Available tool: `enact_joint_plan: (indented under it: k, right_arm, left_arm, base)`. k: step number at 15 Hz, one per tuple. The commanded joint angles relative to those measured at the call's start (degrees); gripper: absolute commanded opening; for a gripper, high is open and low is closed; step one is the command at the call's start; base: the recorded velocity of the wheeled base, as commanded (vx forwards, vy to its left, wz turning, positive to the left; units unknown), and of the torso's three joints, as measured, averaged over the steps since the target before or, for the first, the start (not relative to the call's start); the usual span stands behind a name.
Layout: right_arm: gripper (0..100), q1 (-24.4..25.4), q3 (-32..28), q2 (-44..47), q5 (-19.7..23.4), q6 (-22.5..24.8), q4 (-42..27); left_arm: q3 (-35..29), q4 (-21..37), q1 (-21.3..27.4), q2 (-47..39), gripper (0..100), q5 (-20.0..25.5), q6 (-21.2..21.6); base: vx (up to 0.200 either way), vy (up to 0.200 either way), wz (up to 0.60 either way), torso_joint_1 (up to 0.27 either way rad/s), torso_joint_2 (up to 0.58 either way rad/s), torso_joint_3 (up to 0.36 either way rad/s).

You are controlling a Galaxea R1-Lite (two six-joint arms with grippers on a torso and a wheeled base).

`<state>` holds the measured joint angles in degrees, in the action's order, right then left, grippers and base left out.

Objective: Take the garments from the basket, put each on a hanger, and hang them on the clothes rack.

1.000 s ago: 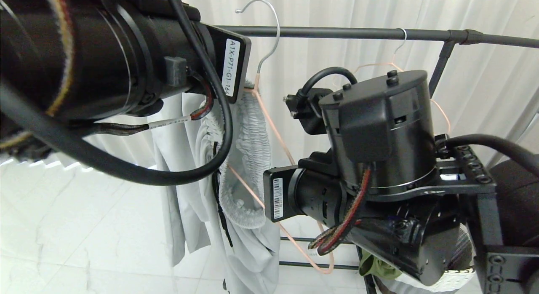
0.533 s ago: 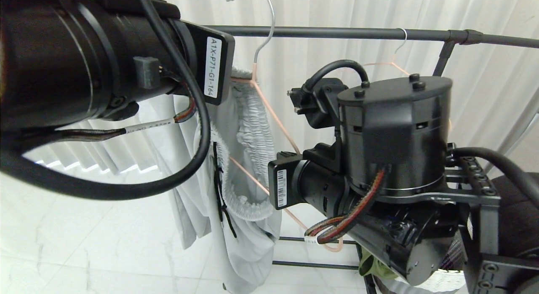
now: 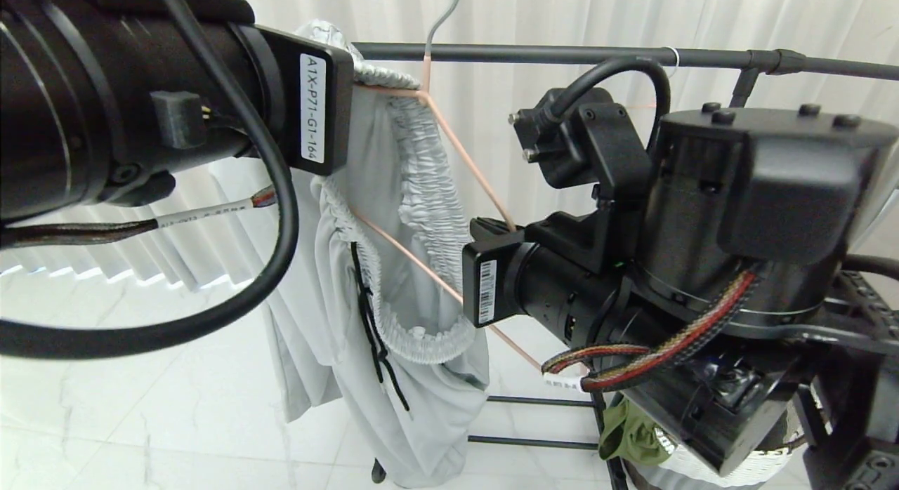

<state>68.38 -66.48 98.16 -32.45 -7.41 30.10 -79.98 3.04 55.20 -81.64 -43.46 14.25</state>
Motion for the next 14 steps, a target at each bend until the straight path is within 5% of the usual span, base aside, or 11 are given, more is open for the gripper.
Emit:
enact_joint_plan:
  k: [1, 8, 13, 14]
  right_arm:
    - [0, 0.0, 0.0, -1.0, 0.0, 0.5, 0.6]
    - [0, -0.3, -0.3, -2.8, 0.0, 2.1, 1.2]
    - [0, -0.2, -0.3, -2.4, 0.1, 3.3, 3.8]
    - [0, -0.2, -0.3, -2.4, 0.0, 3.4, 3.8]
  left_arm:
    - [1.1, 0.0, 0.0, 0.5, 0, 0.0, 0.2]
    - [3.5, 0.0, 0.6, 0.4, 0, 0.1, 0.3]
    - [4.2, 0.0, 6.5, -0.1, 0, 0.2, -0.5]
    - [4.2, 0.0, 6.5, -0.1, 100, 0.2, -0.5]
  base:
    - [0.000, 0.000, 0.00, 0.000, 0.00, 0.000]
    - [0.000, 0.000, 0.00, 0.000, 0.00, 0.000]
    - [0.000, 0.000, 0.00, 0.000, 0.00, 0.000]
    - [0.000, 0.000, 0.00, 0.000, 0.00, 0.000]
